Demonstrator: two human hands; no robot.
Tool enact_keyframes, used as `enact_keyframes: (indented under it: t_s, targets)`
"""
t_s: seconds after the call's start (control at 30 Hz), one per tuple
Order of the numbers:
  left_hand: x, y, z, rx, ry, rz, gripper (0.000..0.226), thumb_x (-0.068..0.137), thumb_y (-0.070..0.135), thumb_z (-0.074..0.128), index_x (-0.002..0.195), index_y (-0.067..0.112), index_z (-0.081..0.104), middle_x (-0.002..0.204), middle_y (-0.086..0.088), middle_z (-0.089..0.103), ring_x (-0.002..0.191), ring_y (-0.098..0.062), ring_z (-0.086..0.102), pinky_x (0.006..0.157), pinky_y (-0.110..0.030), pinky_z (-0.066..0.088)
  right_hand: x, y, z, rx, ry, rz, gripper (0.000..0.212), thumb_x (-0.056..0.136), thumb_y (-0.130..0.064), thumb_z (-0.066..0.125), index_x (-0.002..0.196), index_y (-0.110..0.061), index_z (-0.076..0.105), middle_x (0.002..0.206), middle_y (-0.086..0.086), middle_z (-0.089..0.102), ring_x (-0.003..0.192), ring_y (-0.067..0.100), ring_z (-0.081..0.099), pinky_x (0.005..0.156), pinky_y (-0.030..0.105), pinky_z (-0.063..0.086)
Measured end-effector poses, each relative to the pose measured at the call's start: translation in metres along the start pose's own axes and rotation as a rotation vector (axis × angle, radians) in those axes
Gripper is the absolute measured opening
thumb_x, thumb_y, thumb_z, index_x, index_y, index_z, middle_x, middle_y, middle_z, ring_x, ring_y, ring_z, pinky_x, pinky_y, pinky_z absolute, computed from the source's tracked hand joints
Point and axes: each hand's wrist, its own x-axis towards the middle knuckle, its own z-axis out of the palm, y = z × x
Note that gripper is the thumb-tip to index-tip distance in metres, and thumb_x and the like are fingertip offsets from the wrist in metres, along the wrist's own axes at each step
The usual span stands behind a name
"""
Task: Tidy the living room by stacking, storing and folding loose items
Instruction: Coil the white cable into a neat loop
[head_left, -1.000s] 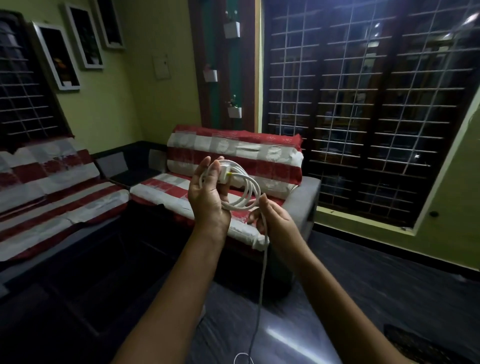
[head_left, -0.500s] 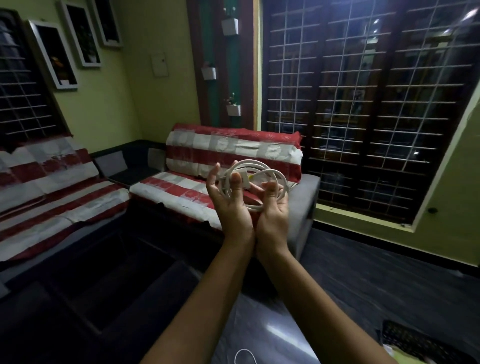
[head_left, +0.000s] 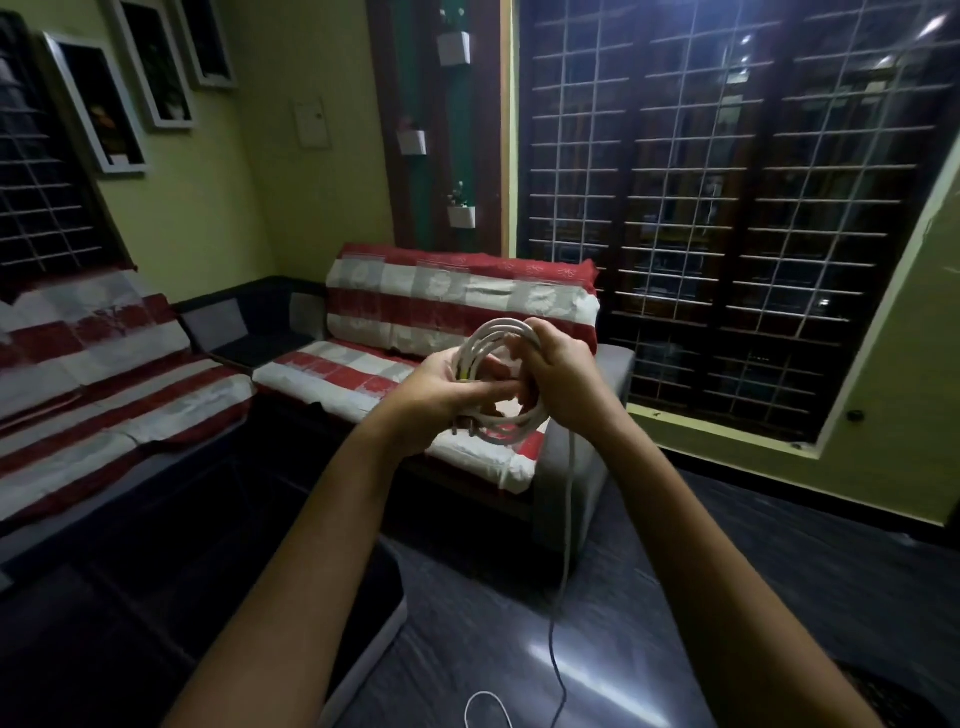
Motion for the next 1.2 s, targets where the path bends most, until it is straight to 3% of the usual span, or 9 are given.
enact_keyframes:
  t_s: [0.13,0.23,0.3,0.5,0.67,0.77,0.93,1.07,1.2]
  targets:
    - [0.004,-0.011,0.0,-0.296,-0.054,0.019,0.032,0.076,0.021,0.071,0.103,0.007,0.062,0.08,-0.004,0.066,0.069,-0.015,0.063,0.072,-0.03,0.054,0.001,0.006,-0.004,-0.083,-0.042,-0.078,0.01,0.099,-0.018,0.045,0.095,-0.017,0.055,0.073,0.0,0.058,0.058,0.016,0.057,0.055,0.035,0.049]
    - [0.007,-0.022,0.008,-0.466,-0.056,-0.01,0.053,0.072,0.046,0.075,0.106,0.008,0.061,0.076,0.0,0.06,0.065,-0.012,0.056,0.069,-0.03,0.051,0.001,0.008,-0.006,-0.183,-0.016,-0.121,0.009,0.099,-0.019,0.046,0.099,-0.017,0.054,0.077,0.0,0.058,0.062,0.016,0.057,0.057,0.032,0.05]
    - [0.006,-0.02,0.008,-0.486,-0.091,-0.051,0.062,0.078,0.058,0.061,0.111,0.006,0.06,0.079,-0.002,0.059,0.069,-0.017,0.059,0.068,-0.033,0.052,0.0,0.009,-0.011,-0.179,-0.032,-0.12,0.008,0.099,-0.018,0.046,0.098,-0.021,0.054,0.078,-0.001,0.058,0.063,0.015,0.056,0.056,0.029,0.049]
    - [0.006,0.002,0.002,-0.417,-0.19,-0.152,0.037,0.089,0.038,0.049,0.107,0.007,0.06,0.061,-0.001,0.057,0.057,-0.014,0.062,0.06,-0.031,0.055,-0.001,0.009,-0.012,-0.129,-0.104,-0.15,0.008,0.098,-0.018,0.048,0.099,-0.02,0.056,0.092,-0.003,0.063,0.085,0.02,0.066,0.077,0.041,0.057]
    - [0.016,0.001,0.019,-0.463,0.011,-0.08,0.036,0.08,0.048,0.055,0.084,0.013,0.06,0.042,0.01,0.04,0.032,-0.002,0.038,0.037,-0.016,0.037,-0.003,0.009,-0.01,-0.311,0.009,-0.281,0.014,0.099,-0.021,0.047,0.105,-0.011,0.054,0.079,-0.011,0.053,0.067,0.002,0.055,0.06,0.017,0.045]
    - [0.017,0.0,0.02,-0.413,0.136,-0.07,0.045,0.075,0.054,0.059,0.084,0.009,0.058,0.043,0.01,0.04,0.031,-0.002,0.035,0.034,-0.015,0.03,-0.004,0.012,-0.004,-0.281,0.025,-0.255,0.018,0.098,-0.026,0.047,0.105,-0.011,0.054,0.074,-0.012,0.053,0.062,0.0,0.053,0.057,0.015,0.041]
    - [0.019,-0.003,0.015,-0.469,0.281,0.022,0.03,0.087,0.04,0.059,0.078,0.012,0.06,0.047,0.008,0.036,0.029,-0.001,0.029,0.032,-0.016,0.025,-0.009,0.009,-0.014,0.04,-0.091,-0.074,0.046,0.084,-0.056,0.053,0.097,-0.013,0.059,0.069,0.002,0.059,0.053,0.008,0.054,0.048,0.021,0.043]
    - [0.019,-0.006,0.008,-0.601,0.389,0.098,0.026,0.091,0.035,0.057,0.08,0.011,0.058,0.047,0.01,0.035,0.03,0.0,0.029,0.03,-0.014,0.027,-0.011,0.016,-0.029,0.143,-0.212,-0.007,0.039,0.082,-0.055,0.052,0.089,-0.019,0.064,0.071,0.005,0.065,0.047,0.01,0.055,0.044,0.017,0.042]
    - [0.023,-0.004,0.008,-0.774,0.547,0.238,0.026,0.093,0.039,0.054,0.08,0.016,0.054,0.051,0.009,0.035,0.033,-0.001,0.028,0.035,-0.016,0.03,-0.026,0.035,-0.016,0.382,-0.33,0.075,0.047,0.086,-0.045,0.048,0.103,-0.005,0.065,0.081,0.007,0.067,0.043,0.005,0.051,0.038,0.012,0.035]
